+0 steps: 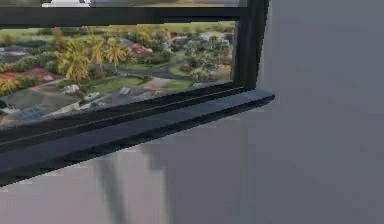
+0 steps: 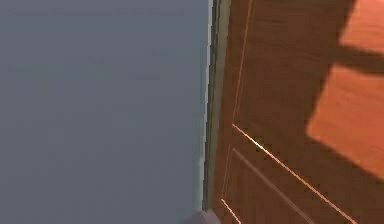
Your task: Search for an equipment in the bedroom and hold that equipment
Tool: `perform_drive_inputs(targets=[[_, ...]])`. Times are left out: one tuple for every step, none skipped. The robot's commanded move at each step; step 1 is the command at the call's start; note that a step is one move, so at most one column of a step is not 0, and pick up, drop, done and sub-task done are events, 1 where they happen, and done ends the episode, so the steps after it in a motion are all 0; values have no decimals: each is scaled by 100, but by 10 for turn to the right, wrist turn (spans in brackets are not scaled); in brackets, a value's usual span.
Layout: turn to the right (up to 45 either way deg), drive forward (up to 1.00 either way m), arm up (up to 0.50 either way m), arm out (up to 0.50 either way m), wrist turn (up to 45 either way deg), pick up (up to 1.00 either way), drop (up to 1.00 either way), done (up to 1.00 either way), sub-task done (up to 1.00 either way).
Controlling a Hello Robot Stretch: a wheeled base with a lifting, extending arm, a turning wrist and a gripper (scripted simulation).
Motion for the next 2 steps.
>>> perform_drive_inputs(targets=[[-450, 0, 0, 0, 0, 0, 0, 0, 0], [-450, 0, 0, 0, 0, 0, 0, 0, 0]])
